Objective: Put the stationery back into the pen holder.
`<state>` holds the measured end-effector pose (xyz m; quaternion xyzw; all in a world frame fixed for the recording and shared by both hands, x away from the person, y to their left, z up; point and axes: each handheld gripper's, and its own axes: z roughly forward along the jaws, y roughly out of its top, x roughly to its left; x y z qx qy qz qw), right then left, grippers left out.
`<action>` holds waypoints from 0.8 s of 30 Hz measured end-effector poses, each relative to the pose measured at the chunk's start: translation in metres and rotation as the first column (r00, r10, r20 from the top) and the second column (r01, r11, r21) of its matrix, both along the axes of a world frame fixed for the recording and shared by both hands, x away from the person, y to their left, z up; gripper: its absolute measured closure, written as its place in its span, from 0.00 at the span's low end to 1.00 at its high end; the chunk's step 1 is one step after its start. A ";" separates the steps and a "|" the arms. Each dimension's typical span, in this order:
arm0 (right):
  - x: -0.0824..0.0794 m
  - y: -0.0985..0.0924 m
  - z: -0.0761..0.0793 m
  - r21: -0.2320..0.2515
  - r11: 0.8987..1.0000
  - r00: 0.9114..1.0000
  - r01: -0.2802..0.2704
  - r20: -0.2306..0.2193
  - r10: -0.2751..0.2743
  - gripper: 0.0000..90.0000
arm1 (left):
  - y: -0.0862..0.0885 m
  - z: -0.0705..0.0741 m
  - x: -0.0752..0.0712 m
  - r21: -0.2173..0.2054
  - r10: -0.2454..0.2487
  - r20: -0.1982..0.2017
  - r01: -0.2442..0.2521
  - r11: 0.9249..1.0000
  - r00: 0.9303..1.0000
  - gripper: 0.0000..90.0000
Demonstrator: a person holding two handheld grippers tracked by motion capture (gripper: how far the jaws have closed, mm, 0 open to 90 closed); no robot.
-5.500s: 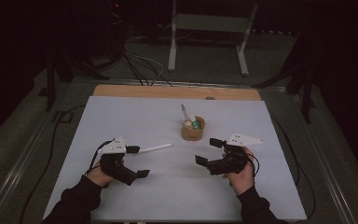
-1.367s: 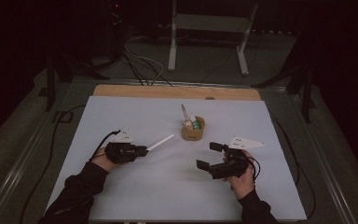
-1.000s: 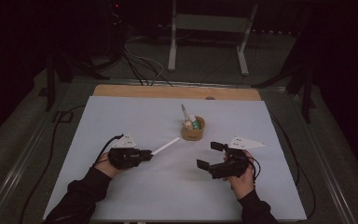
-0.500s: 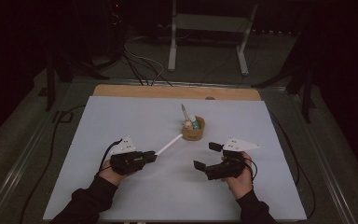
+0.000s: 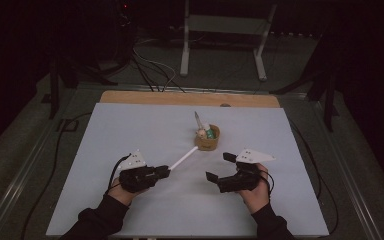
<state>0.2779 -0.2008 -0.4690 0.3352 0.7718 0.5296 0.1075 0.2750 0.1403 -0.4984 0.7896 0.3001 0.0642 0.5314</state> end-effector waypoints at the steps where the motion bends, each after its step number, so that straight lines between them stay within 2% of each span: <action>1: 0.000 0.000 0.000 0.006 1.000 1.000 0.008 0.001 -0.008 0.03 | -0.001 0.000 -0.001 0.003 -0.003 0.002 0.003 1.000 1.000 0.89; 5: 0.001 -0.002 0.001 0.037 0.999 1.000 0.027 -0.005 -0.026 0.00 | -0.004 -0.002 -0.007 0.007 -0.009 0.009 0.009 1.000 1.000 0.89; 9: 0.000 -0.003 0.002 0.041 0.998 0.999 0.045 -0.011 -0.045 0.00 | -0.006 -0.004 -0.012 0.000 -0.011 0.013 0.011 1.000 1.000 0.89; 18: 0.001 0.003 0.001 0.070 0.997 0.998 0.041 -0.051 -0.037 0.00 | -0.008 -0.009 -0.011 -0.037 -0.034 0.008 0.034 0.999 0.999 0.89; 24: 0.004 0.007 0.000 0.111 0.993 0.993 0.044 -0.111 -0.031 0.00 | -0.007 -0.010 -0.010 -0.067 -0.033 0.002 0.033 0.997 0.999 0.89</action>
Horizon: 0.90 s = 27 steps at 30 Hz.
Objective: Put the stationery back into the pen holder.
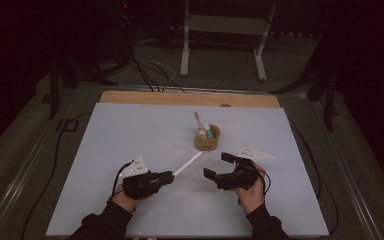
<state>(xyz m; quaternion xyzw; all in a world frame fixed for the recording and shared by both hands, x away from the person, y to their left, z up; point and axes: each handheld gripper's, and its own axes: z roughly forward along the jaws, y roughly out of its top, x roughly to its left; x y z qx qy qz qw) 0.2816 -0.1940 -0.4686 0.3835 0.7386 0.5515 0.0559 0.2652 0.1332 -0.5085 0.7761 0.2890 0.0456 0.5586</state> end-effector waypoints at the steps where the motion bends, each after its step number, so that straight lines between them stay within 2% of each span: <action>1: 0.001 0.001 0.000 -0.005 1.000 1.000 -0.005 -0.011 0.005 0.00 | 0.000 0.000 0.000 -0.007 0.001 0.003 -0.001 1.000 1.000 0.89; 2: 0.001 0.002 0.000 -0.009 1.000 1.000 -0.009 -0.016 0.009 0.00 | 0.001 0.001 0.000 -0.011 -0.001 0.001 0.001 1.000 1.000 0.89; 5: 0.003 0.005 0.000 0.017 1.000 0.999 -0.015 -0.037 0.016 0.00 | 0.001 0.002 0.000 -0.019 0.000 0.010 0.000 1.000 1.000 0.89; 8: 0.005 0.007 0.001 0.045 0.999 0.996 -0.027 -0.083 0.031 0.01 | 0.000 0.003 -0.001 -0.030 0.000 0.019 0.000 1.000 1.000 0.89; 13: 0.009 0.016 0.000 0.055 0.998 0.983 0.015 -0.181 -0.005 0.01 | -0.003 0.003 -0.001 -0.031 -0.004 0.026 0.005 0.999 1.000 0.89; 16: 0.012 0.019 -0.003 0.100 0.995 0.974 0.007 -0.227 0.015 0.02 | -0.005 0.003 -0.001 -0.038 -0.008 0.025 0.009 0.999 1.000 0.89; 20: 0.013 0.020 -0.005 0.157 0.987 0.962 0.025 -0.271 0.019 0.19 | -0.008 0.003 -0.002 -0.037 -0.024 0.028 0.025 0.999 0.999 0.89; 21: 0.014 0.020 -0.005 0.173 0.985 0.958 0.031 -0.286 0.020 0.19 | -0.008 0.003 -0.003 -0.038 -0.028 0.032 0.029 0.999 0.999 0.89; 23: 0.016 0.018 -0.006 0.201 0.979 0.950 0.039 -0.310 0.026 0.29 | -0.008 0.003 -0.003 -0.040 -0.036 0.034 0.037 0.998 0.999 0.89; 27: 0.018 0.016 -0.006 0.253 0.967 0.940 0.042 -0.337 0.047 0.45 | -0.009 0.003 -0.003 -0.037 -0.048 0.046 0.049 0.998 0.998 0.89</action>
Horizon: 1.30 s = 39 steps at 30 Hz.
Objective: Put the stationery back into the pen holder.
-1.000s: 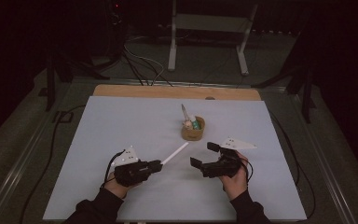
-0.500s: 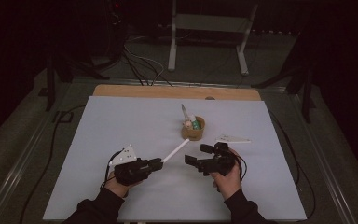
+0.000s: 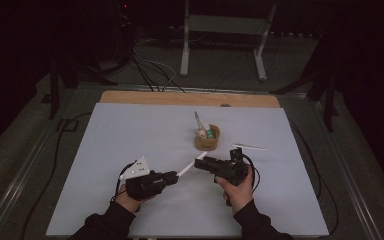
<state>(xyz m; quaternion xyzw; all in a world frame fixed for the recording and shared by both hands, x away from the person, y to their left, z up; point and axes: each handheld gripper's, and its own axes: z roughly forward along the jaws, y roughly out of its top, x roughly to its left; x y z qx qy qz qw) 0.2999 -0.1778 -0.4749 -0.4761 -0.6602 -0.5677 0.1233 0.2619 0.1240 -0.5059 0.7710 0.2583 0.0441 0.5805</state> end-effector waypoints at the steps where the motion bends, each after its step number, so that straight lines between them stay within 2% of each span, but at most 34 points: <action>1: 0.000 0.000 0.000 0.013 1.000 1.000 0.000 -0.009 0.000 0.50 | 0.000 0.000 0.000 0.000 -0.002 -0.001 0.002 1.000 1.000 0.89; 5: 0.003 -0.002 -0.001 0.060 0.998 0.999 0.003 -0.034 -0.001 0.67 | -0.001 -0.001 0.000 0.008 -0.015 0.004 0.015 1.000 1.000 0.89; 10: 0.005 -0.006 -0.005 0.110 0.994 0.998 0.012 -0.062 -0.006 0.81 | -0.001 -0.001 0.000 0.003 -0.030 0.000 0.030 1.000 1.000 0.89; 14: 0.006 -0.007 -0.008 0.143 0.990 0.996 0.006 -0.093 0.007 0.82 | -0.004 -0.002 -0.001 0.013 -0.059 -0.001 0.059 0.998 0.998 0.89; 19: 0.006 -0.006 -0.008 0.154 0.988 0.995 -0.007 -0.094 0.022 0.87 | -0.006 -0.004 -0.001 0.032 -0.066 -0.008 0.066 0.997 0.998 0.89; 21: 0.004 -0.004 -0.006 0.142 0.990 0.997 -0.013 -0.068 0.023 0.87 | -0.007 -0.003 -0.002 0.048 -0.061 0.010 0.060 0.997 0.998 0.88; 22: 0.003 -0.004 -0.004 0.137 0.990 0.998 -0.016 -0.057 0.024 0.87 | -0.007 -0.003 -0.002 0.046 -0.060 0.004 0.059 0.997 0.998 0.86; 24: 0.002 -0.003 -0.001 0.110 0.994 1.000 -0.016 -0.024 0.019 0.87 | -0.009 -0.002 -0.003 0.064 -0.048 -0.005 0.048 0.997 0.999 0.70; 26: 0.002 -0.002 0.001 0.089 0.996 1.000 -0.017 -0.001 0.017 0.87 | -0.009 -0.001 -0.004 0.066 -0.041 -0.011 0.042 0.997 0.999 0.67; 28: 0.001 -0.002 0.004 0.061 0.998 1.000 -0.016 0.024 0.015 0.87 | -0.008 0.000 -0.003 0.067 -0.037 -0.023 0.039 0.997 0.999 0.59; 32: 0.000 -0.001 0.007 0.025 1.000 0.998 -0.010 0.057 0.009 0.87 | -0.006 0.002 -0.001 0.079 -0.018 -0.030 0.020 0.997 0.999 0.50; 37: -0.002 0.000 0.013 -0.041 0.999 0.993 0.006 0.121 -0.001 0.87 | -0.004 0.004 -0.002 0.089 -0.001 -0.027 0.003 0.996 1.000 0.40; 39: -0.004 0.001 0.017 -0.071 0.997 0.988 0.008 0.152 0.003 0.87 | -0.004 0.005 -0.002 0.106 0.002 -0.022 0.001 0.994 1.000 0.36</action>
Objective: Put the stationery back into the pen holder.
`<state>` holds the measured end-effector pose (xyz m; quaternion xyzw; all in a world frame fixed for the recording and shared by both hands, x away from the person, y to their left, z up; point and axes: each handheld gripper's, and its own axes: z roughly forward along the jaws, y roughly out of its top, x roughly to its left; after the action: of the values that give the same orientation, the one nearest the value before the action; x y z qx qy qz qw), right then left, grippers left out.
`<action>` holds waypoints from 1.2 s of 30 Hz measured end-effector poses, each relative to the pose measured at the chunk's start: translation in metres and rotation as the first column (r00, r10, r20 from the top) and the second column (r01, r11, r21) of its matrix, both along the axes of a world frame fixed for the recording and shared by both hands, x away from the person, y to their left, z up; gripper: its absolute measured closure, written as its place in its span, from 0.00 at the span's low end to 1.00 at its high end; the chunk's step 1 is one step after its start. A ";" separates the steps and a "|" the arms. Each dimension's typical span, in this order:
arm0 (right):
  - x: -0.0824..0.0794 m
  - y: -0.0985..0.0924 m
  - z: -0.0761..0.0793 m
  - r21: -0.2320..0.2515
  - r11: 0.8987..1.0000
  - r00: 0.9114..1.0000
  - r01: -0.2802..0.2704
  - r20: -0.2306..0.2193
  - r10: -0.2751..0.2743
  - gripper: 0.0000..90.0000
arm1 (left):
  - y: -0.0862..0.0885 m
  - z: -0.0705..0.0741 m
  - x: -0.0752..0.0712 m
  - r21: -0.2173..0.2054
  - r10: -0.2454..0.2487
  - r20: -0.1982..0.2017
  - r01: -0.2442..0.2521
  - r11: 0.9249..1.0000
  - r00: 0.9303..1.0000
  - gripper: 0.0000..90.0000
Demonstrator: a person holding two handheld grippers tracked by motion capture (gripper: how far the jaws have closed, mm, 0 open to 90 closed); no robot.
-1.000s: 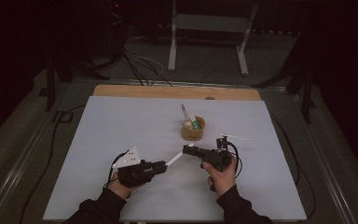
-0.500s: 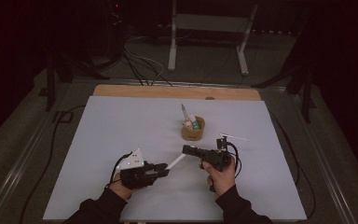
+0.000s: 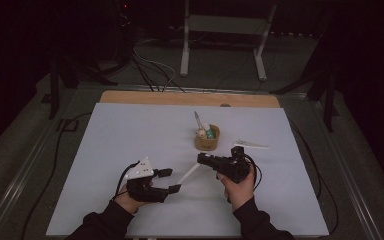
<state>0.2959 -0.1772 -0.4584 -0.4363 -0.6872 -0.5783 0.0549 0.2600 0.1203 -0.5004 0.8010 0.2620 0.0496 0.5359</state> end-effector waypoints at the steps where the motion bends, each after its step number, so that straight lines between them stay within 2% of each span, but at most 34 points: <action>1: -0.001 0.000 0.002 -0.016 1.000 1.000 0.004 0.019 -0.003 0.87 | 0.000 0.001 0.000 0.015 0.011 0.008 -0.012 1.000 1.000 0.33; 9: -0.006 0.001 0.016 -0.112 0.994 0.993 0.013 0.115 0.000 0.87 | 0.003 0.002 0.000 0.044 0.008 -0.014 -0.008 0.999 1.000 0.18; 11: -0.008 0.001 0.017 -0.130 0.991 0.992 0.019 0.129 -0.002 0.87 | 0.004 0.001 0.000 0.041 0.003 -0.031 -0.002 0.999 1.000 0.17; 13: -0.009 0.000 0.018 -0.145 0.989 0.991 0.022 0.136 -0.002 0.87 | 0.004 0.001 0.001 0.043 -0.014 -0.047 0.016 0.999 0.999 0.07; 16: -0.009 -0.002 0.021 -0.159 0.987 0.989 0.026 0.150 -0.002 0.87 | 0.004 -0.001 0.001 0.058 -0.022 -0.043 0.024 0.998 0.999 0.03; 22: -0.010 -0.006 0.031 -0.184 0.982 0.983 0.040 0.185 -0.005 0.87 | 0.011 -0.005 0.000 0.061 -0.019 -0.043 0.022 0.998 0.999 0.00; 24: -0.010 -0.007 0.035 -0.201 0.979 0.979 0.043 0.202 -0.002 0.87 | 0.014 -0.006 0.001 0.050 -0.012 -0.054 0.015 0.999 0.998 0.00; 28: -0.011 -0.008 0.042 -0.230 0.972 0.973 0.051 0.231 0.004 0.87 | 0.020 -0.008 0.000 0.053 0.001 -0.045 0.002 0.999 0.999 0.00; 36: -0.006 -0.013 0.050 -0.248 0.967 0.969 0.063 0.248 0.001 0.87 | 0.023 -0.011 -0.002 0.057 -0.013 -0.043 0.015 0.998 0.999 0.00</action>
<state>0.2895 -0.1901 -0.4086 -0.3756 -0.7501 -0.5358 -0.0963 0.2579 0.1433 -0.5114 0.8188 0.2661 0.0363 0.5074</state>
